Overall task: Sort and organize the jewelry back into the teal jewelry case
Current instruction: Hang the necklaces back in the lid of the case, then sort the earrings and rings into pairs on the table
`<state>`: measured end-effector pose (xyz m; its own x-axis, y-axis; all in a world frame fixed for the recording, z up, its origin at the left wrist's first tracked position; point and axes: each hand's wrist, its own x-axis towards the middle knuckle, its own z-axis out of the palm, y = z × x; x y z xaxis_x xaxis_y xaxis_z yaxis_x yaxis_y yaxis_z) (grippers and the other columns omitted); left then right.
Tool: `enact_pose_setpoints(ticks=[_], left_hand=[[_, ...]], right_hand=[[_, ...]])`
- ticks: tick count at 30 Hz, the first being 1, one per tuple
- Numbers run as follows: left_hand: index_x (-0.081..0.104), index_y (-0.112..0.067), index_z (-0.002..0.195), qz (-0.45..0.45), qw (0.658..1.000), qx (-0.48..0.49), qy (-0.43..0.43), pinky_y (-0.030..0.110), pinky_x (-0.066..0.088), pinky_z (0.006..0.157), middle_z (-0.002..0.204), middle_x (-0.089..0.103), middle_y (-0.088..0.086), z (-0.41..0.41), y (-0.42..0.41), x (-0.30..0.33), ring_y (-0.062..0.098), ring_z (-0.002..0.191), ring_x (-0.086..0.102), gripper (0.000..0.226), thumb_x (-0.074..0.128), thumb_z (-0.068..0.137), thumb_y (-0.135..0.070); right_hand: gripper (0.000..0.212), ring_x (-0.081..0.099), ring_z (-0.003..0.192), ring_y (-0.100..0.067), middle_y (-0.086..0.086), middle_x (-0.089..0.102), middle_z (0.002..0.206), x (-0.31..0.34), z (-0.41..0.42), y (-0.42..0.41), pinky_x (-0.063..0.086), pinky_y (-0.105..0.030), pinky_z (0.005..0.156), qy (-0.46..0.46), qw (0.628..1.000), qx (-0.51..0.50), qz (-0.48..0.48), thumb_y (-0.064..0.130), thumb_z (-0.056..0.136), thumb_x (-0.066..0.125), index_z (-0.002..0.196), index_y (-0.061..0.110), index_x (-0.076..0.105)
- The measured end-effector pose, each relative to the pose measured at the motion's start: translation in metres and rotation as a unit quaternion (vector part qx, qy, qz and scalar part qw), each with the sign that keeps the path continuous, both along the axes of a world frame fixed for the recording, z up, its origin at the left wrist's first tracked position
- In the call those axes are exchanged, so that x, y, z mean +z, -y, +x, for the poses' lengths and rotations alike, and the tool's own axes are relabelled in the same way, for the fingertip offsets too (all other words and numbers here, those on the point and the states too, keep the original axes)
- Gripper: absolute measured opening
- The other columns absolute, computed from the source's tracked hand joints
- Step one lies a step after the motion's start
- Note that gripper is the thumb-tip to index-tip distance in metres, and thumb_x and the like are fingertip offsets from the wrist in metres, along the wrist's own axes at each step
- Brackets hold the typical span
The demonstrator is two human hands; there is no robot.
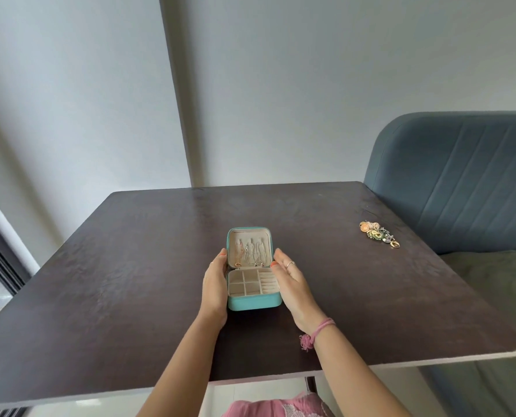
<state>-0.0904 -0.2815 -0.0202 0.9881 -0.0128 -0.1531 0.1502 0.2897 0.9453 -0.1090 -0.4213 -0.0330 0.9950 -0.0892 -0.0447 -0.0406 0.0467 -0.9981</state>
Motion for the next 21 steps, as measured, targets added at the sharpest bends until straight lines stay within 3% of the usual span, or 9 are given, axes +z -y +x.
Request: enact_pose_setpoints(ticks=[3,7,11,13,15,17,19,21], left_hand=[[0.07,-0.011,0.103,0.018,1.0,-0.004,-0.008,0.045,0.052,0.088,0.105,0.072,0.013,0.001,0.002,0.005,0.027,0.094,0.069,0.041,0.037,0.099,-0.035],[0.068,-0.015,0.09,0.021,1.0,-0.005,-0.015,0.033,0.051,0.071,0.082,0.074,0.0,0.005,0.002,0.009,0.013,0.071,0.071,0.036,0.037,0.1,-0.029],[0.062,-0.015,0.08,0.037,0.999,-0.017,0.002,0.032,0.047,0.063,0.067,0.071,-0.006,0.006,0.0,0.017,0.008,0.058,0.067,0.032,0.038,0.098,-0.024],[0.057,-0.019,0.075,0.056,0.998,-0.007,0.021,0.027,0.043,0.064,0.059,0.067,-0.014,0.008,0.0,0.025,0.0,0.056,0.063,0.031,0.037,0.099,-0.02],[0.053,-0.023,0.074,0.093,0.994,0.017,0.047,0.02,0.038,0.066,0.071,0.06,-0.017,0.014,0.0,0.036,-0.001,0.07,0.054,0.029,0.039,0.099,-0.019],[0.06,-0.019,0.093,0.139,0.987,0.033,0.075,0.02,0.037,0.075,0.098,0.055,-0.012,0.024,0.001,0.041,0.003,0.088,0.048,0.015,0.046,0.098,-0.019],[0.05,-0.01,0.132,0.21,0.973,0.039,0.088,0.023,0.035,0.095,0.131,0.048,-0.004,0.036,0.008,0.048,0.009,0.116,0.046,0.039,0.053,0.094,-0.02],[0.037,-0.01,0.144,0.27,0.956,0.025,0.108,0.031,0.03,0.111,0.148,0.038,0.0,0.047,0.024,0.058,0.015,0.134,0.039,0.059,0.059,0.091,-0.022]], right_hand=[[0.048,0.044,0.119,-0.001,0.004,0.039,0.148,0.004,0.003,0.003,0.036,-0.013,0.095,-0.009,1.0,0.003,0.015,0.018,0.102,0.042,0.148,0.013,0.029],[0.048,0.044,0.121,-0.002,0.004,0.04,0.148,0.006,0.005,0.006,0.04,-0.011,0.09,-0.017,1.0,0.0,0.018,0.019,0.101,0.044,0.147,0.013,0.031],[0.047,0.038,0.135,-0.008,0.003,0.037,0.151,0.004,0.006,0.016,0.032,-0.028,0.113,-0.017,1.0,-0.009,0.025,0.021,0.101,0.045,0.147,0.015,0.033],[0.046,0.037,0.135,-0.007,0.004,0.039,0.149,0.004,0.005,0.027,0.029,-0.033,0.116,-0.012,1.0,-0.017,0.018,0.022,0.101,0.045,0.145,0.017,0.036],[0.044,0.04,0.131,-0.006,0.004,0.042,0.147,0.007,0.002,0.043,0.028,-0.034,0.116,0.001,0.999,-0.033,0.011,0.02,0.1,0.045,0.144,0.017,0.039],[0.041,0.043,0.126,-0.005,0.003,0.047,0.142,0.013,0.0,0.065,0.029,-0.033,0.116,0.022,0.998,-0.06,0.003,0.016,0.1,0.046,0.141,0.014,0.042],[0.037,0.046,0.123,-0.006,0.003,0.052,0.134,0.019,0.0,0.093,0.031,-0.033,0.115,0.042,0.995,-0.091,-0.015,0.012,0.1,0.046,0.137,0.011,0.046],[0.034,0.048,0.122,-0.008,0.003,0.054,0.129,0.022,0.001,0.123,0.032,-0.033,0.114,0.058,0.99,-0.122,-0.044,0.01,0.1,0.045,0.134,0.01,0.05]])
